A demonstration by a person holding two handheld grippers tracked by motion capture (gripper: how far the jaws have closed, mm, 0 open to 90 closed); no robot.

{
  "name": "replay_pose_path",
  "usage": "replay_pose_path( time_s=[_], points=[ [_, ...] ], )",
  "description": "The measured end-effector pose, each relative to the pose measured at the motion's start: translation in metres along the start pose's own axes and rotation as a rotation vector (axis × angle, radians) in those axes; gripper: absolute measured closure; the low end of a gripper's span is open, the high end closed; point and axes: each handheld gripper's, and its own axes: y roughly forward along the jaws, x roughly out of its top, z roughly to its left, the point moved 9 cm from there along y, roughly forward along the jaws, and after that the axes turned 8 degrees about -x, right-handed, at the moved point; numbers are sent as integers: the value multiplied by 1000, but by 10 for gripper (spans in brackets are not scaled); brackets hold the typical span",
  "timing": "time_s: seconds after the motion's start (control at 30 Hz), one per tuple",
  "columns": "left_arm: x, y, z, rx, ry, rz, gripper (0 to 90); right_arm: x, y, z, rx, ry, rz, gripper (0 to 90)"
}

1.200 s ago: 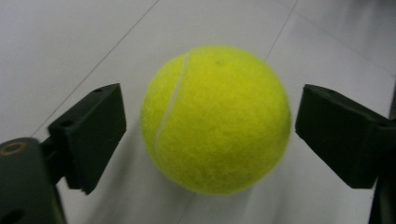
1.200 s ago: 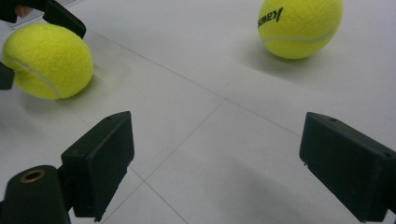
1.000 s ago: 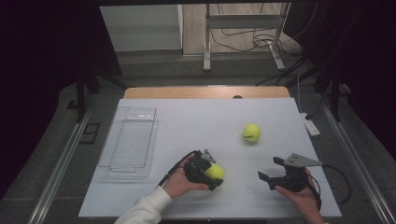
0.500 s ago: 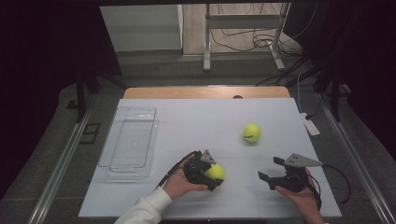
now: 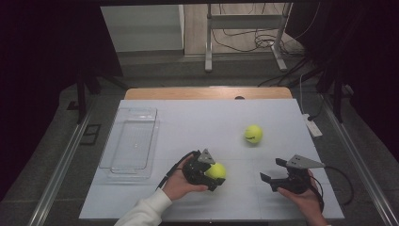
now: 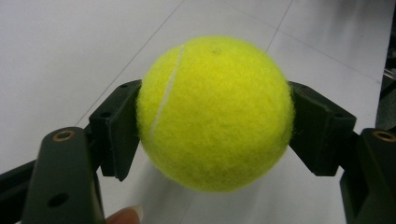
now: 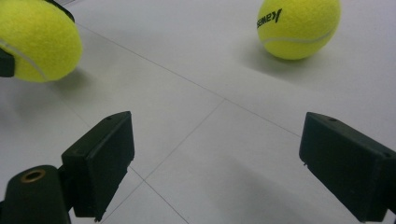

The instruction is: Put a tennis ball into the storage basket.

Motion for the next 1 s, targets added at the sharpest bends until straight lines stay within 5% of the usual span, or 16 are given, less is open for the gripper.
replay_pose_path(
  time_s=[0.37, 1.0],
  points=[
    [12, -22, 3, 31, -2, -96, 263, 0, 0, -1, -3, -1, 0, 111],
    [21, -45, 3, 36, -5, -163, 263, 0, 1, -1, -5, -4, 1, 111]
  ],
)
